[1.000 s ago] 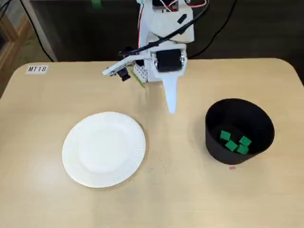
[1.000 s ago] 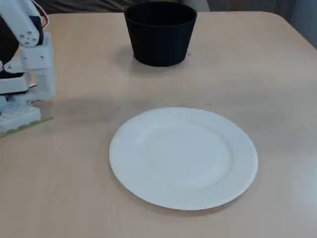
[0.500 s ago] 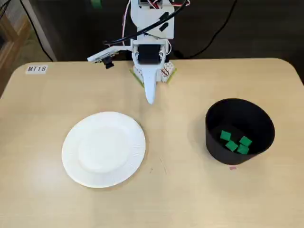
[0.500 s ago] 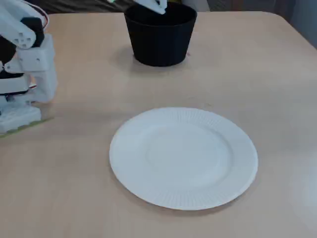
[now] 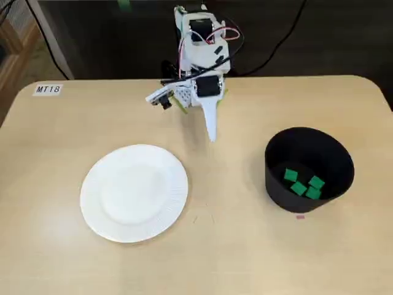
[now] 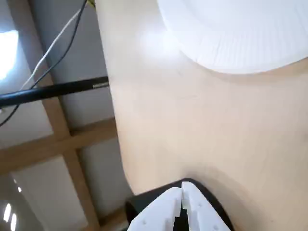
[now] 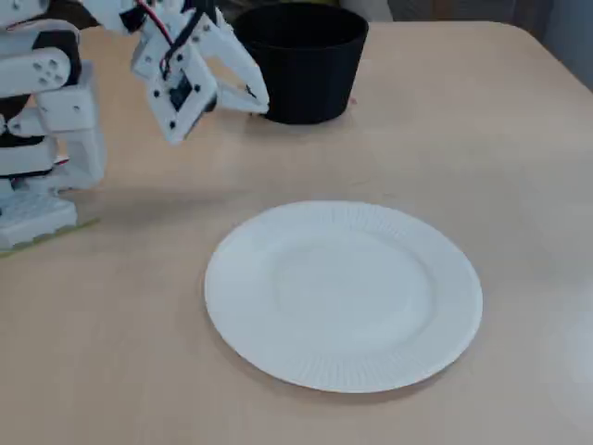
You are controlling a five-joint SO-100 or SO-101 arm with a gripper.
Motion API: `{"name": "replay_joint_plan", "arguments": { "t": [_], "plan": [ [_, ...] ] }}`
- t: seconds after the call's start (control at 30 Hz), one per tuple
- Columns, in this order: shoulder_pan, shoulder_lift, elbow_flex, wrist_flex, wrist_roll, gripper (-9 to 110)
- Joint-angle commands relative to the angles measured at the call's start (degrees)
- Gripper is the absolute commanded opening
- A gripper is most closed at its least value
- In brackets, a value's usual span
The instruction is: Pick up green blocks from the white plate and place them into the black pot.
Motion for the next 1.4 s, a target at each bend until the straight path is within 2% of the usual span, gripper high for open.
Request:
{"name": "replay_joint_plan", "arguments": {
  "t": [0.0,0.23,1.37],
  "plan": [
    [-0.09,1.05,3.16,-2.55,-0.97,-2],
    [0.7,1.05,7.47,-3.78,-4.13,-2],
    [0.79,1.05,7.47,-3.78,-4.66,-2]
  ]
}}
